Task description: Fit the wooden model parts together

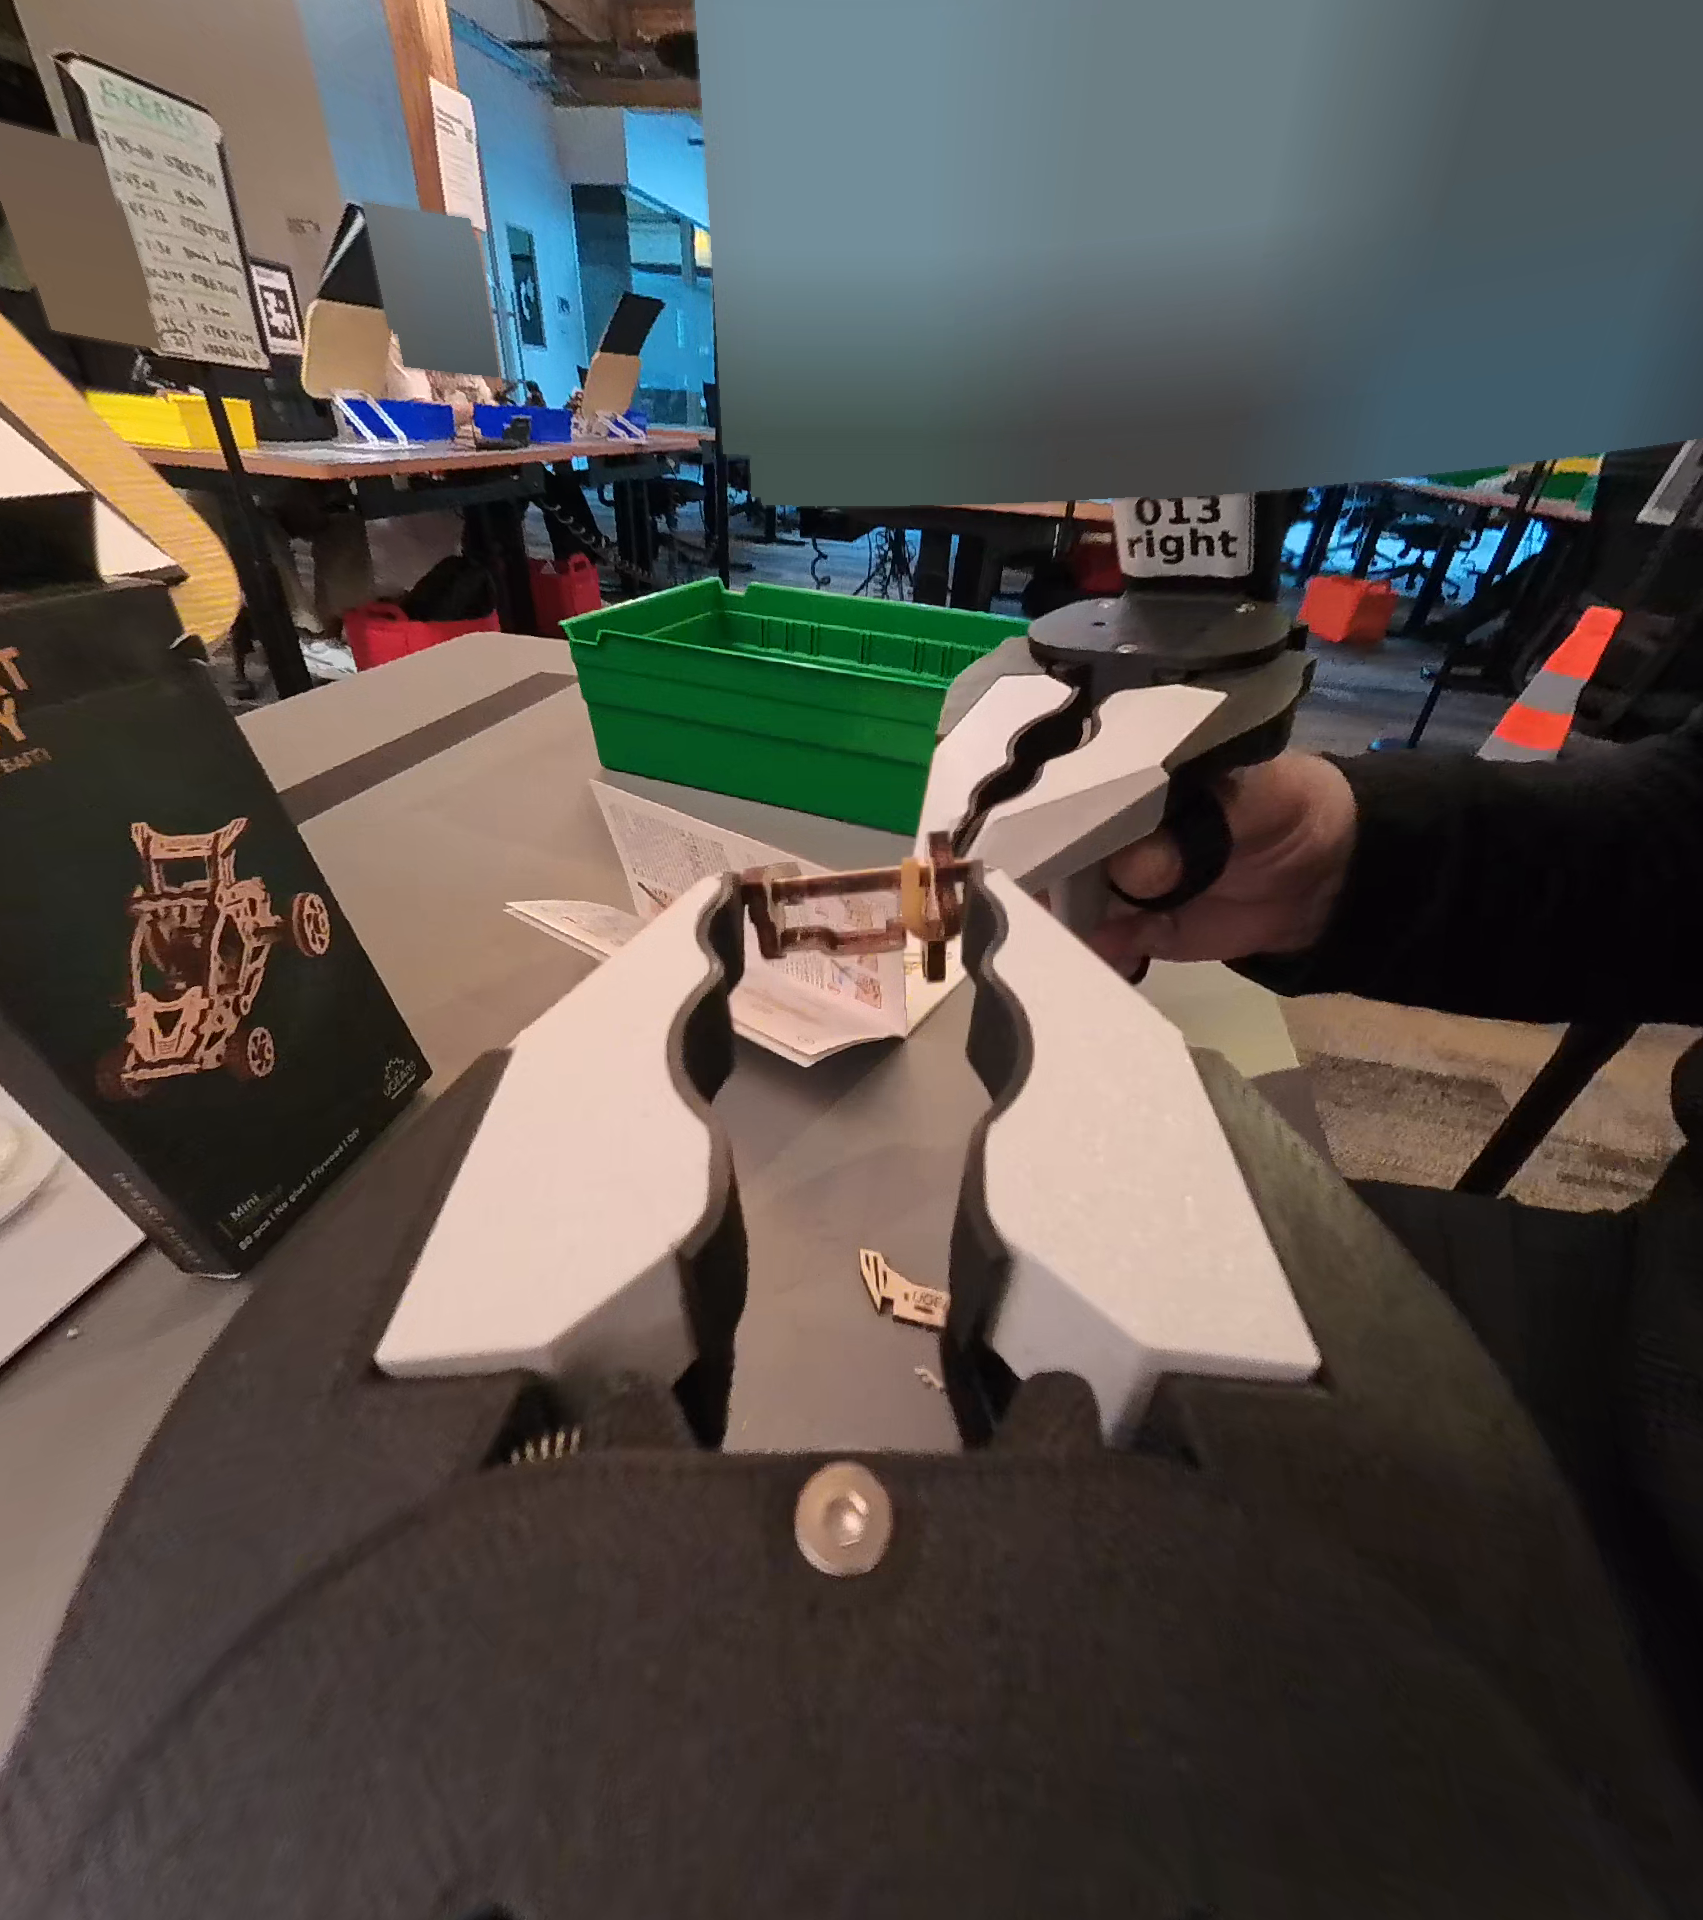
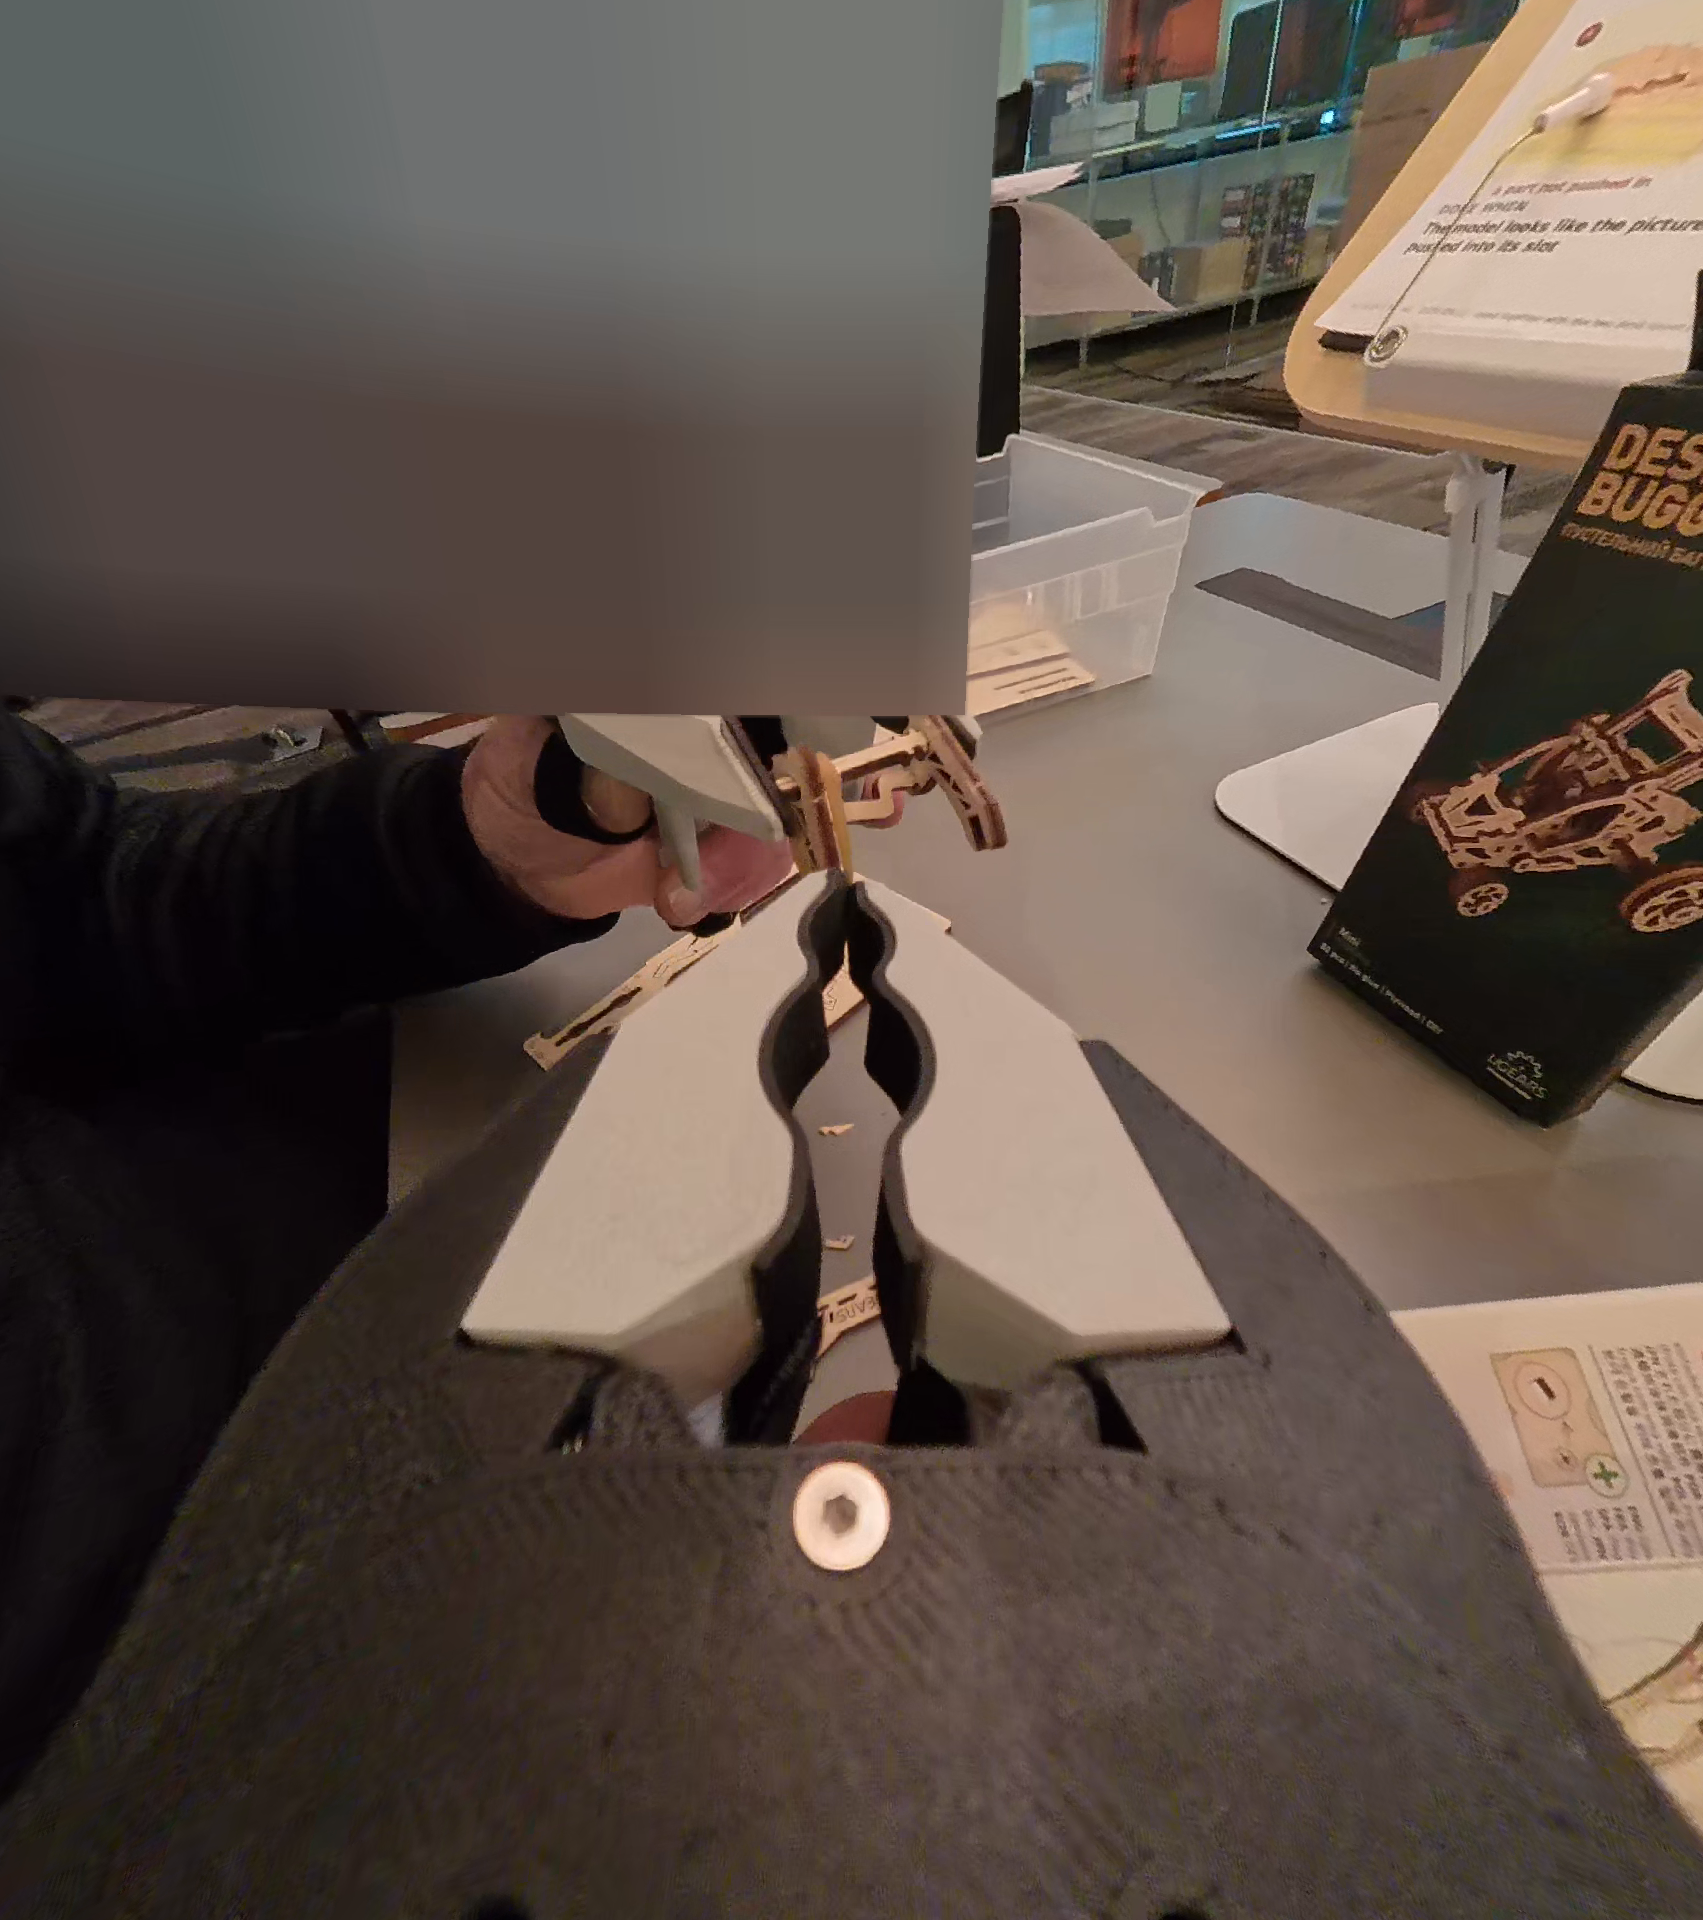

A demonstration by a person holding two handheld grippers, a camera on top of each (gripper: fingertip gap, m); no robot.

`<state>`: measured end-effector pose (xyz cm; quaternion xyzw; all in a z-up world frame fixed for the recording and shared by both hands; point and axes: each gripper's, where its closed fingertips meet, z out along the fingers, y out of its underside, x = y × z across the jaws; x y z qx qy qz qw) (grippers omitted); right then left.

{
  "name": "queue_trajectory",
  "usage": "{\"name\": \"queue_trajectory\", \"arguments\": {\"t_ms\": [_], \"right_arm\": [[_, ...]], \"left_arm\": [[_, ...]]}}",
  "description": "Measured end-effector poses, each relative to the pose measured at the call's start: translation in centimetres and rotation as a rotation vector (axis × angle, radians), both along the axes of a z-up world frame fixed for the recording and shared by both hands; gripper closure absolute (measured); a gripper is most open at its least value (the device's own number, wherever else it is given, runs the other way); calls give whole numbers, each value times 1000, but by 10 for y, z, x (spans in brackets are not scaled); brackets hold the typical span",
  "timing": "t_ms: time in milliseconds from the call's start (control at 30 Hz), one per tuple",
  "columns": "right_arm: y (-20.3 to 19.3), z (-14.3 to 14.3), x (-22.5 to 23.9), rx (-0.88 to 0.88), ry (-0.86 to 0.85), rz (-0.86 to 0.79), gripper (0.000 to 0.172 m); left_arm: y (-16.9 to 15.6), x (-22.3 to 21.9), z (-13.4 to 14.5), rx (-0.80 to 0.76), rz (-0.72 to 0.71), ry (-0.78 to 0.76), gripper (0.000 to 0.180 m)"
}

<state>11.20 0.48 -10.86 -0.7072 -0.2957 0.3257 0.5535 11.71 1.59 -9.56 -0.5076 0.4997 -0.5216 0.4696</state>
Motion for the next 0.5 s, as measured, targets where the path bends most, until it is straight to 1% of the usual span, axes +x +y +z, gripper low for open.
{"name": "queue_trajectory", "arguments": {"t_ms": [333, 500], "right_arm": [[1, -7, 3, -22, -16, -23, 172], [0, -10, 2, -24, -12, -28, 172]], "left_arm": [[4, 3, 1, -48, 29, -36, 140], [4, 4, 1, -122, 20, -62, 140]]}}
